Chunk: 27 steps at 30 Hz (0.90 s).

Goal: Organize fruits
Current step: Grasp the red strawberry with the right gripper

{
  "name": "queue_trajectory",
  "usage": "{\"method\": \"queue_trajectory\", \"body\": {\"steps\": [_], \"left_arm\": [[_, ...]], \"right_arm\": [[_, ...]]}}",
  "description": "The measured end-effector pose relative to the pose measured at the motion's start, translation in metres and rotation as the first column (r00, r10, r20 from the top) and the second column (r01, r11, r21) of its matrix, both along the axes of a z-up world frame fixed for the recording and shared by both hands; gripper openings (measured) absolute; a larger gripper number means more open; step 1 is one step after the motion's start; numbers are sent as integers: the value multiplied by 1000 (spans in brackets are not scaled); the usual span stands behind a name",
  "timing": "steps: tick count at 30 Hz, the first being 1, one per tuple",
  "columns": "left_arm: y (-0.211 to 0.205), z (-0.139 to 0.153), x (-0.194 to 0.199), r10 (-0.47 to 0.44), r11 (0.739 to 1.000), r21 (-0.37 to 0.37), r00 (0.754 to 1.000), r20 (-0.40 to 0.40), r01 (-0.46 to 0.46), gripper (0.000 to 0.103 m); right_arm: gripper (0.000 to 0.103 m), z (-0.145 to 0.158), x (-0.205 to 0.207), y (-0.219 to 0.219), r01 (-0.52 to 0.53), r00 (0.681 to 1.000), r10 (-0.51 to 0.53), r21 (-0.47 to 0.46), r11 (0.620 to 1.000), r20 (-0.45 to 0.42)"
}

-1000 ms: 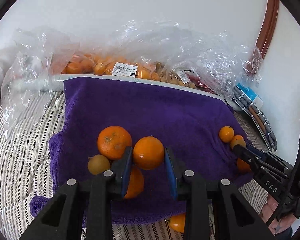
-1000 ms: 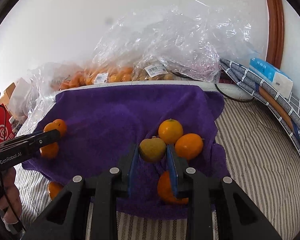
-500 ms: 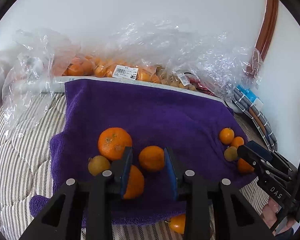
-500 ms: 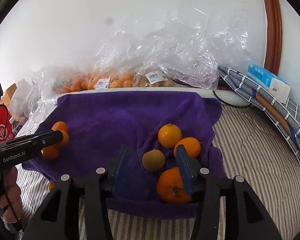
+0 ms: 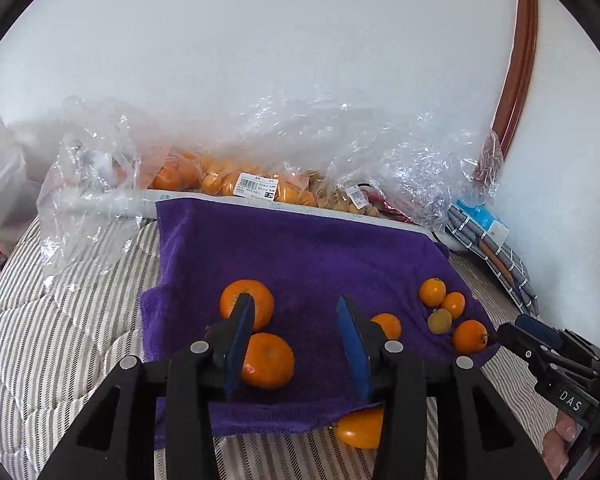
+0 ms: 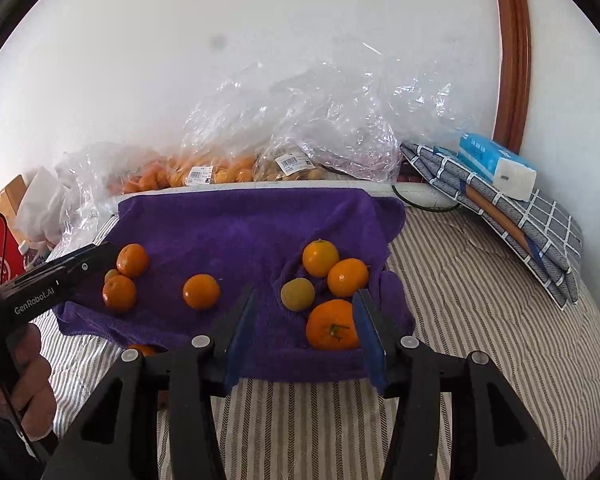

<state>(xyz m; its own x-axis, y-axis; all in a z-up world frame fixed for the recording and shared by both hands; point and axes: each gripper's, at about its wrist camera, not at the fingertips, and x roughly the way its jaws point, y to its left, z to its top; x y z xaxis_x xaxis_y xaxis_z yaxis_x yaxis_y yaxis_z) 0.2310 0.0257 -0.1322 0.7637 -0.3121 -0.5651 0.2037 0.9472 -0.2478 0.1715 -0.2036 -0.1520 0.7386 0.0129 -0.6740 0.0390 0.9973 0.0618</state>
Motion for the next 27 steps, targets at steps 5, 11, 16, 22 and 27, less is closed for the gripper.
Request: {"method": "queue_trajectory", "body": {"steps": [5, 11, 16, 22, 27], "left_arm": [[40, -2, -19, 72, 997, -37, 995, -65, -75, 45], [69, -11, -49, 135, 990, 39, 987, -83, -133, 45], [83, -27, -67, 126, 991, 56, 989, -76, -122, 45], [86, -41, -63, 110, 993, 52, 985, -132, -104, 45], [77, -42, -65, 97, 992, 90, 988, -122, -86, 45]], "right_arm": [[49, -7, -18, 16, -54, 996, 58, 68, 996, -61], [39, -32, -31, 55, -151, 981, 164, 124, 981, -99], [31, -47, -31, 86, -223, 962, 239, 126, 967, -129], [30, -57, -22, 101, -228, 954, 246, 116, 967, -172], [23, -60, -17, 104, -234, 952, 248, 99, 967, -177]]}}
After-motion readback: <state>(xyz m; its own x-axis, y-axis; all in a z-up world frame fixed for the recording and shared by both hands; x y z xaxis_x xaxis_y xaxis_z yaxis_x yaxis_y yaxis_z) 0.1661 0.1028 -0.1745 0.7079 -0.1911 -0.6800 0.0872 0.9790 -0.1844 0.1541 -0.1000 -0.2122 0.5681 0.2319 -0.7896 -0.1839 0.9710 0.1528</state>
